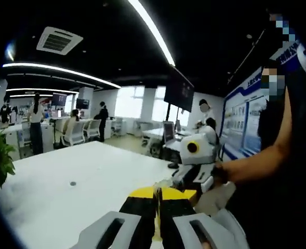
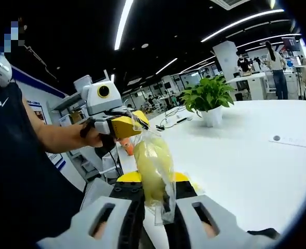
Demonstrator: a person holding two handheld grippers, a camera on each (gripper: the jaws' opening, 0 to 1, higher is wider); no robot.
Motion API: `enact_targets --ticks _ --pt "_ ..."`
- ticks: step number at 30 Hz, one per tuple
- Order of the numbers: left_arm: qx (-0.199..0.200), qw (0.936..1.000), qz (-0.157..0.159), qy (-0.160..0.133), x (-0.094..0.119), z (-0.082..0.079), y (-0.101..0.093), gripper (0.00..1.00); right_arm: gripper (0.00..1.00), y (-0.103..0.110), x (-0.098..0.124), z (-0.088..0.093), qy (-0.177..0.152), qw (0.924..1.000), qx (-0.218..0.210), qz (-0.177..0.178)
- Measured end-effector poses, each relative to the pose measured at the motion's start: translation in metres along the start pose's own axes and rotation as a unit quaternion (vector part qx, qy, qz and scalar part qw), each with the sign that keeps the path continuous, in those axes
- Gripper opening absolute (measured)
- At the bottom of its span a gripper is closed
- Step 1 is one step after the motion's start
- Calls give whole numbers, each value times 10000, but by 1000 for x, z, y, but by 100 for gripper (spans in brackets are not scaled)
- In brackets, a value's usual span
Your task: Compare the silicone blocks by pressing each to a similar depth, holding the contact briefly, and releasing to observe deformation and rebound differences across the visible hardness samples.
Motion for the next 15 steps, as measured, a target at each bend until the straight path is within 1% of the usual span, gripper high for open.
enact_targets --ticks 2,3,4,5,6,7,9,11,15 --pt "-50 9999 -90 57 1 1 -2 0 8 -1 -2 1 36 10000 -63 1" --pt "24 9999 -123 87 1 2 -1 0 8 -1 -3 2 44 10000 -28 -23" --pt "36 9998 -174 94 2 2 -1 0 8 -1 -5 3 41 10000 -88 0" --pt "44 9998 -193 100 4 3 -2 0 7 0 -6 4 51 10000 -33 37" --pt "109 9996 -211 116 5 4 -2 0 7 2 -7 3 96 10000 -10 11" --pt "213 9994 -238 150 7 5 -3 0 6 4 -7 3 215 9998 5 -51" --pt "155 9994 -267 165 9 7 -7 0 5 5 -7 3 311 9994 99 -61" --pt "106 9994 -280 180 10 8 -8 0 4 6 -7 2 381 9992 88 -102" --pt "-24 9992 -233 315 4 13 -2 0 3 1 -8 6 493 9987 122 -107"
Point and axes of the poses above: the point that each gripper's makers call its tool centre point, and the gripper's own axes: x roughly backward along the fingers, y roughly to its left, z roughly out of its underside, the point moved 7 cm from there along x, roughly backward along the fingers, and after that the axes turned 2 degrees about -z, right-handed, at the moved point
